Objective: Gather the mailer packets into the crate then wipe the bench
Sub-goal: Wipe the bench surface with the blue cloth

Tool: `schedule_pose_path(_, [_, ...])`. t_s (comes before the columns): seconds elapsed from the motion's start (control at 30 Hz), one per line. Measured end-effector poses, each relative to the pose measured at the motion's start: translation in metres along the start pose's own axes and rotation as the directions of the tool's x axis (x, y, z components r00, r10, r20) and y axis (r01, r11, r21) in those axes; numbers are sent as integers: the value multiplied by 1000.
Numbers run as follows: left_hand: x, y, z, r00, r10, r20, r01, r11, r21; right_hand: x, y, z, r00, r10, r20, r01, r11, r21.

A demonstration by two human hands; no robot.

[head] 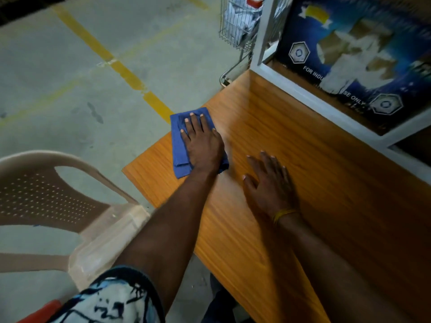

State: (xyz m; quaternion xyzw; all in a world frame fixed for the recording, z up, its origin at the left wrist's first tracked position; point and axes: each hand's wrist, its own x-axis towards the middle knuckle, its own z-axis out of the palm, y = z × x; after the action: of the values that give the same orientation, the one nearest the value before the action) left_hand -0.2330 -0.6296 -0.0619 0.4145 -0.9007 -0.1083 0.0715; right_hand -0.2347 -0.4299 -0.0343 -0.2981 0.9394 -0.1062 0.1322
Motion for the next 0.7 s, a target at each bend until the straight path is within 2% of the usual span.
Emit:
schedule_pose_path(0.4, [91,109,28,972,214,95,-209,976,-68,74,37,-13,996,80,-35,-80,997,-4])
schedule_pose_path(0.57, [121,132,39,891,430,149,-419,903,-97,106,45,-20,993,98,-65,-98,995,5])
schedule_pose_path(0.7, [138,133,43,820,534,205,-528,845,-87,118,47,-26,995,90,-39,-89,996,17])
